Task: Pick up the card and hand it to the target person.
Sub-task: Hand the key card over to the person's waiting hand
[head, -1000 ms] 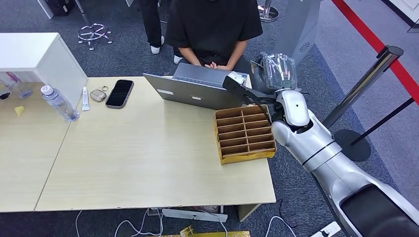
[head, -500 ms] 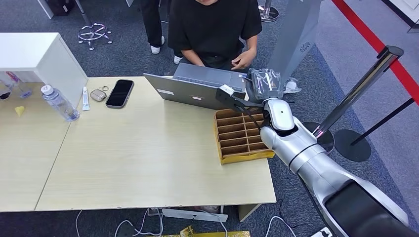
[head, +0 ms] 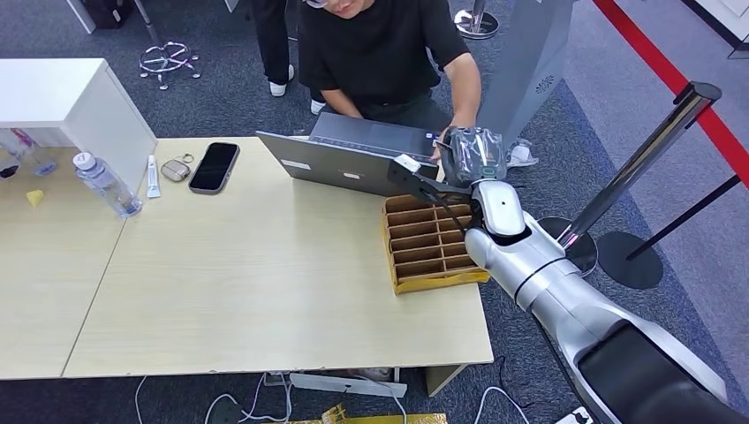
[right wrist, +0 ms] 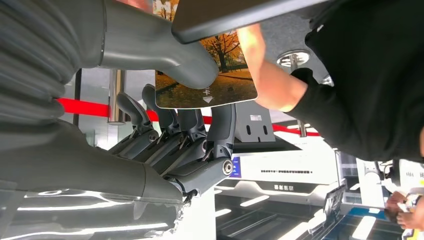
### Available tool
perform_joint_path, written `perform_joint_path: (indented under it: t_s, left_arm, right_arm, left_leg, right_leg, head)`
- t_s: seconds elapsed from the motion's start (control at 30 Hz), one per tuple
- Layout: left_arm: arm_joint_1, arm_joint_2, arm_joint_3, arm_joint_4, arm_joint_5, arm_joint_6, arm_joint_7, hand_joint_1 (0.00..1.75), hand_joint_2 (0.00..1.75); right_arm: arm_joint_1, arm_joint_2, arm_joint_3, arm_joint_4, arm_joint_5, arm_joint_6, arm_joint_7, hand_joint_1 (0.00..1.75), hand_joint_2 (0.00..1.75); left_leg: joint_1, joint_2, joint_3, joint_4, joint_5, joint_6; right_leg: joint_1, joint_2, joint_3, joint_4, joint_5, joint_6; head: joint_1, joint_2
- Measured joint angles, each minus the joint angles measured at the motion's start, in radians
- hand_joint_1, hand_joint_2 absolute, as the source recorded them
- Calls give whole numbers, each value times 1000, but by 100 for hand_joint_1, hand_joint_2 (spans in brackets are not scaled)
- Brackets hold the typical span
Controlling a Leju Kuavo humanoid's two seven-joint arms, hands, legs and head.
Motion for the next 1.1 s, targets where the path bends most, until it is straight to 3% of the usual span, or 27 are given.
perform_joint_path:
  t_s: [0.3, 0.37, 0.43, 0.53, 0.57, 0.6, 0.9, 1.1]
  left_arm:
    - [0, 0, 0, 0, 0, 0, 2, 0, 0]
    - [0, 0, 0, 0, 0, 0, 2, 0, 0]
    - [0, 0, 0, 0, 0, 0, 2, 0, 0]
    - [0, 0, -1, 0, 0, 0, 2, 0, 0]
    - [0, 0, -1, 0, 0, 0, 2, 0, 0]
    - [0, 0, -1, 0, 0, 0, 2, 0, 0]
    - [-1, 0, -2, 0, 0, 1, 2, 0, 0]
    - [0, 0, -2, 0, 2, 2, -1, 0, 0]
  right_arm:
    - [-1, 0, 1, 0, 7, -19, 6, 144, 175]
    - [-1, 0, 1, 0, 8, -20, 6, 134, 175]
    - [-1, 0, 1, 0, 8, -20, 6, 109, 175]
    - [-1, 0, 1, 0, 8, -20, 6, 26, 175]
    - [-1, 0, 1, 0, 8, -19, 6, 8, 175]
    - [-1, 0, 1, 0, 8, -18, 7, 0, 175]
    - [-1, 0, 7, 6, 7, -12, 24, 0, 175]
    - [1, -2, 2, 3, 6, -99, 26, 0, 175]
  left_leg:
    - [0, 0, 0, 0, 0, 0]
    - [0, 0, 0, 0, 0, 0]
    - [0, 0, 0, 0, 0, 0]
    - [0, 0, 0, 0, 0, 0]
    - [0, 0, 0, 0, 0, 0]
    - [0, 0, 0, 0, 0, 0]
    - [0, 0, 0, 0, 0, 0]
    - [0, 0, 0, 0, 0, 0]
  right_leg:
    - [0, 0, 0, 0, 0, 0]
    - [0, 0, 0, 0, 0, 0]
    - [0, 0, 0, 0, 0, 0]
    - [0, 0, 0, 0, 0, 0]
    - [0, 0, 0, 0, 0, 0]
    - [0, 0, 0, 0, 0, 0]
    - [0, 0, 0, 0, 0, 0]
    - [0, 1, 0, 0, 0, 0]
  head:
    - [0, 0]
    - [0, 0]
    - [0, 0]
    - [0, 0]
    - [0, 0]
    - [0, 0]
    - [0, 0]
    - [0, 0]
